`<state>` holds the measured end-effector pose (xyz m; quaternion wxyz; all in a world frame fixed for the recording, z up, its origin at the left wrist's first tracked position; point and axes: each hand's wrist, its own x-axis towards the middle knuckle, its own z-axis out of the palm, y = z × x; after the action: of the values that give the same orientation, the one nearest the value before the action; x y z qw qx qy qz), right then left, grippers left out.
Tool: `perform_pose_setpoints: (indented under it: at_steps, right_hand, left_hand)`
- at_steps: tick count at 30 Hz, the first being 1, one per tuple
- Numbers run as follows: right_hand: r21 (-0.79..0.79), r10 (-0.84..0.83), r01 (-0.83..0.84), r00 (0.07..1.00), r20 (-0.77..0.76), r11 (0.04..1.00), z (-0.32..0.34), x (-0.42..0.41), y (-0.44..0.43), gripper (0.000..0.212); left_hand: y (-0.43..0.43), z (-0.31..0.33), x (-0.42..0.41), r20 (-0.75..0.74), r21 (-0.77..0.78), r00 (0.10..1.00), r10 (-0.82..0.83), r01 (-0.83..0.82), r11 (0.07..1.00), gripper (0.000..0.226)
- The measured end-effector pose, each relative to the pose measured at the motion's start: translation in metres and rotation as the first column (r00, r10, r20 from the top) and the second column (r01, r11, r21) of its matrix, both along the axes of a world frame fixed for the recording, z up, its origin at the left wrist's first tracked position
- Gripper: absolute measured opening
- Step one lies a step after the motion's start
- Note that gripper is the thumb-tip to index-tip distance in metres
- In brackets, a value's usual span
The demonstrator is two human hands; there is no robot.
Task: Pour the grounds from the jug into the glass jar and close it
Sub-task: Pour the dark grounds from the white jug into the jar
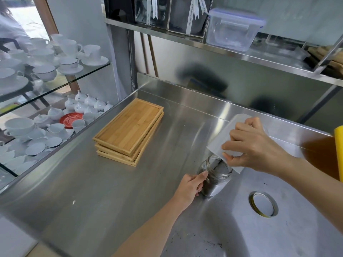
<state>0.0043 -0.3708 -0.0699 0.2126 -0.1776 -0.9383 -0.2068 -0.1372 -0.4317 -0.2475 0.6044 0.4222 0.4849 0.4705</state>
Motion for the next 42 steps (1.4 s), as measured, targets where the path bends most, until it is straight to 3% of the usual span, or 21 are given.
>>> perform_pose_setpoints:
  at_steps: [8, 15, 33, 38, 42]
  right_hand:
    - [0.016, -0.012, 0.012, 1.0, 0.004, 1.0, 0.0015, 0.0026, -0.0001, 0.024]
    - [0.038, 0.017, -0.019, 0.998, 0.064, 0.999, -0.0051, 0.0, -0.0041, 0.033]
    - [0.033, 0.014, -0.014, 1.0, -0.007, 0.999, -0.0013, 0.0018, -0.0024, 0.027]
    - [0.036, 0.031, -0.032, 0.999, 0.025, 0.999, -0.0025, 0.0042, -0.0028, 0.038]
    - [0.024, 0.028, -0.028, 0.999, 0.02, 0.999, -0.0015, 0.0039, -0.0037, 0.027]
  left_hand:
    - [-0.0007, 0.0011, 0.0003, 0.002, -0.007, 1.0, 0.003, -0.003, 1.0, 0.053]
    - [-0.0002, 0.0013, 0.0005, 0.014, -0.016, 1.0, 0.017, -0.017, 1.0, 0.053]
    - [-0.0004, 0.0047, 0.0009, 0.034, -0.04, 0.999, 0.022, -0.021, 0.999, 0.056]
    - [0.0002, 0.0037, 0.0015, 0.03, -0.041, 0.999, 0.029, -0.028, 0.999, 0.057]
    - [0.0004, 0.0039, 0.0009, 0.023, -0.04, 0.999, 0.031, -0.03, 0.999, 0.057]
